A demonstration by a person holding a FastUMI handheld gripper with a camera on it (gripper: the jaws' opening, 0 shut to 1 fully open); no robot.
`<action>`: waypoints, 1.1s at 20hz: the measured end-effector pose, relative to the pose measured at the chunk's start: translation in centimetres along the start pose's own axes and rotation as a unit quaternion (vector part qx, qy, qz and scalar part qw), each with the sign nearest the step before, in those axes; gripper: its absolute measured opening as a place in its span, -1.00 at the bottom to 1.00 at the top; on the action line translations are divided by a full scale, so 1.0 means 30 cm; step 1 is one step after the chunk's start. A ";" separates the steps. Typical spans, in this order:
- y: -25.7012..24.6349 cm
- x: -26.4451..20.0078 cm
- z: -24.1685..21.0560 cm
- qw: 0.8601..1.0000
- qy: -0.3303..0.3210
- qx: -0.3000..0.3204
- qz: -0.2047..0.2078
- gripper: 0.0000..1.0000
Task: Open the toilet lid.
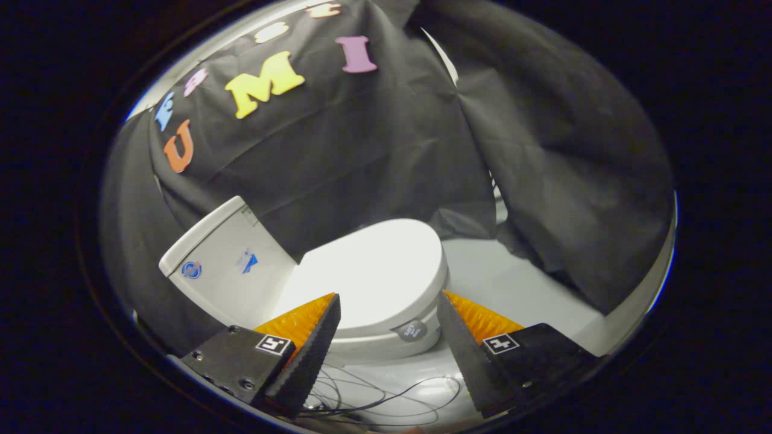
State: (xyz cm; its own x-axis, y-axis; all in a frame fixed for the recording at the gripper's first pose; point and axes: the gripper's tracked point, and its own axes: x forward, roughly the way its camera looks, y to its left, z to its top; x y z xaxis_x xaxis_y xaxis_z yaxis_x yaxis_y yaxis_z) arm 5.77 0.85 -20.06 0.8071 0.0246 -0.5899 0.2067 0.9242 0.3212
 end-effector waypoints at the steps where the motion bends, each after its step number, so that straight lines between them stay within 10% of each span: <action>1: -0.012 0.019 -0.014 1.000 0.009 0.022 0.002 1.00; 22: -0.150 0.320 -0.297 0.953 0.144 0.267 0.010 0.95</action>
State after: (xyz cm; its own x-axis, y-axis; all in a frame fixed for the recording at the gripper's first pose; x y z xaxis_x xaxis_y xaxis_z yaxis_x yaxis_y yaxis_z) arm 7.67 0.31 -33.78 0.6452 0.2148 -0.7332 0.5066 0.5981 0.6210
